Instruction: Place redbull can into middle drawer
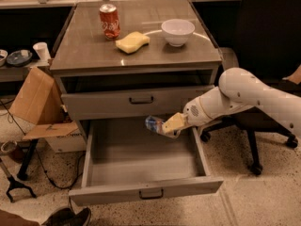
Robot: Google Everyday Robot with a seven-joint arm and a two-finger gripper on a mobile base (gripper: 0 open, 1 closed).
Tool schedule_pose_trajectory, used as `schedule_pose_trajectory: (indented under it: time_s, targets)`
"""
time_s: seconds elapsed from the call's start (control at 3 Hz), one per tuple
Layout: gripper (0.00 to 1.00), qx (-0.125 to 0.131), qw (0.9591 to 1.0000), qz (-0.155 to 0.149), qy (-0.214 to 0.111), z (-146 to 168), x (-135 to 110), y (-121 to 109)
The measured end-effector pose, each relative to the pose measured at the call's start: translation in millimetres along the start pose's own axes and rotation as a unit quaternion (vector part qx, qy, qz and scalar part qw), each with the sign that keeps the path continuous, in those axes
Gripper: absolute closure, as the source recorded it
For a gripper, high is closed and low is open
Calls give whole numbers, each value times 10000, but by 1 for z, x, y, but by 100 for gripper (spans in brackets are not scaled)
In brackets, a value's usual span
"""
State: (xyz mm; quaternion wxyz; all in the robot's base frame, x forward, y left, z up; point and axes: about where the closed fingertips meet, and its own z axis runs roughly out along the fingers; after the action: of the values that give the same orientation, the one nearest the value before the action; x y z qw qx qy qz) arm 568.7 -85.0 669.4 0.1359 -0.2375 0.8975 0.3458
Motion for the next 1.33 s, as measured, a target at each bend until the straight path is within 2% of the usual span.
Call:
schedule_pose_trajectory:
  time_s: [0.33,0.67,1.0,1.33]
  targets:
    - [100,-130,9982,579,125,24,5,-27]
    - [100,-140,9979,618,141,27,7,-29]
    - [100,-51,9982,578,179,27,5,-21]
    - [100,284,9972,691,80,33,6,-17]
